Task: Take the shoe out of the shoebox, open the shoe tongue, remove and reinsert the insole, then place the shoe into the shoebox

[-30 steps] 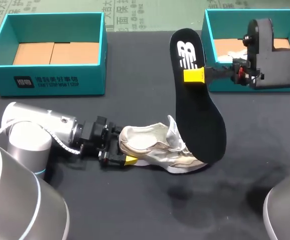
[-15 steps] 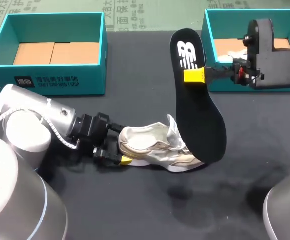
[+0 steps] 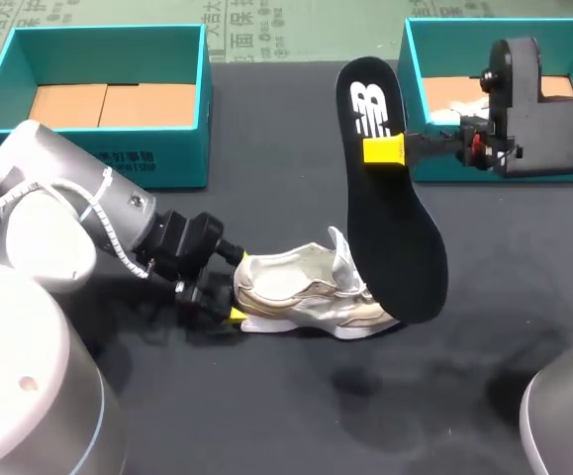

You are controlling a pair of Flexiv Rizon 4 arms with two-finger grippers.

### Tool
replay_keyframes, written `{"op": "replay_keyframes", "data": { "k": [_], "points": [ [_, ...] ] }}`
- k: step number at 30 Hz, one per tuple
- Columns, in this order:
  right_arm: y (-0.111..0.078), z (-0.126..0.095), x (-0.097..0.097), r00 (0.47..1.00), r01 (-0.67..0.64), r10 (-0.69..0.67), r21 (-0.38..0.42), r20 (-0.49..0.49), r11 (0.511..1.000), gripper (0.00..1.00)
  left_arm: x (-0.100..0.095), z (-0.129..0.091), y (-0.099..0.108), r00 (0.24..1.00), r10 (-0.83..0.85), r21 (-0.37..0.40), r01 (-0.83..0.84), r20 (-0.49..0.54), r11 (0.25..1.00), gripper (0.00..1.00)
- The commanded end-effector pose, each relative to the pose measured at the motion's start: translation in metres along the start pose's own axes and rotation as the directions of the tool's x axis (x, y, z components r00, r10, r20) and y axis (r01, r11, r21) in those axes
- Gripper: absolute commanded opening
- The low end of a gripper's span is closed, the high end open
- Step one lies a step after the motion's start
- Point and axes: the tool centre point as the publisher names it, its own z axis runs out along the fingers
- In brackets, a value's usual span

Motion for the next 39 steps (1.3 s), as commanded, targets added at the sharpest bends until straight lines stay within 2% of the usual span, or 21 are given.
{"op": "replay_keyframes", "data": {
  "k": [1, 4, 6, 7, 9, 10, 13, 16, 19, 20, 31, 32, 34, 39],
  "points": [
    [0.000, 0.002, -0.001, 1.000, -0.001, 0.001, 0.000, 0.000, 1.000, 0.00, 0.000, 0.000, -0.002, 1.000, -0.001, -0.043, 0.001, -0.002, 0.999, 1.00],
    [0.000, 0.002, -0.001, 1.000, -0.001, 0.001, 0.000, 0.000, 1.000, 0.00, 0.000, 0.000, -0.002, 1.000, -0.001, -0.043, 0.001, -0.002, 0.999, 1.00],
    [0.000, 0.002, -0.001, 1.000, -0.001, 0.001, 0.000, 0.000, 1.000, 0.00, -0.005, -0.003, -0.003, 0.999, -0.039, -0.137, 0.040, 0.008, 0.990, 1.00],
    [0.000, 0.002, -0.001, 1.000, -0.001, 0.001, 0.000, 0.000, 1.000, 0.00, -0.007, -0.006, -0.002, 0.998, -0.052, -0.145, 0.047, -0.031, 0.988, 1.00],
    [0.000, 0.002, -0.001, 1.000, -0.001, 0.001, 0.000, 0.000, 1.000, 0.00, -0.010, -0.009, -0.001, 0.994, -0.102, -0.233, 0.089, -0.046, 0.968, 1.00],
    [0.000, 0.002, -0.001, 1.000, -0.001, 0.001, 0.000, 0.000, 1.000, 0.00, -0.010, -0.011, 0.000, 0.991, -0.128, -0.288, 0.112, -0.035, 0.951, 1.00],
    [0.000, 0.002, -0.001, 1.000, -0.001, 0.001, 0.000, 0.000, 1.000, 0.00, -0.010, -0.015, 0.002, 0.990, -0.140, -0.383, 0.118, -0.030, 0.916, 1.00],
    [0.000, 0.002, -0.001, 1.000, -0.001, 0.001, 0.000, 0.000, 1.000, 0.00, -0.006, -0.020, -0.001, 0.994, -0.104, -0.434, 0.080, -0.031, 0.898, 1.00],
    [0.000, 0.002, -0.001, 1.000, -0.001, 0.001, 0.000, 0.000, 1.000, 0.00, 0.002, -0.019, -0.010, 0.999, -0.039, -0.553, 0.012, -0.037, 0.833, 1.00],
    [0.000, 0.002, -0.001, 1.000, -0.001, 0.001, 0.000, 0.000, 1.000, 0.00, 0.005, -0.021, -0.014, 1.000, -0.006, -0.595, 0.010, 0.009, 0.803, 1.00],
    [0.000, 0.002, -0.001, 1.000, -0.001, 0.001, 0.000, 0.000, 1.000, 0.00, 0.005, -0.021, -0.014, 1.000, -0.006, -0.595, 0.010, 0.009, 0.803, 1.00],
    [0.000, 0.002, -0.001, 1.000, -0.001, 0.001, 0.000, 0.000, 1.000, 0.00, 0.004, -0.019, -0.016, 0.998, -0.042, -0.651, 0.066, 0.052, 0.757, 1.00],
    [0.000, 0.002, -0.001, 1.000, -0.001, 0.001, 0.000, 0.000, 1.000, 0.00, 0.004, -0.019, -0.018, 0.999, -0.040, -0.641, 0.051, 0.032, 0.766, 1.00],
    [0.000, 0.002, -0.001, 1.000, -0.001, 0.001, 0.000, 0.000, 1.000, 0.00, 0.003, -0.013, -0.021, 0.997, -0.054, -0.688, 0.077, 0.054, 0.722, 1.00]
  ]
}}
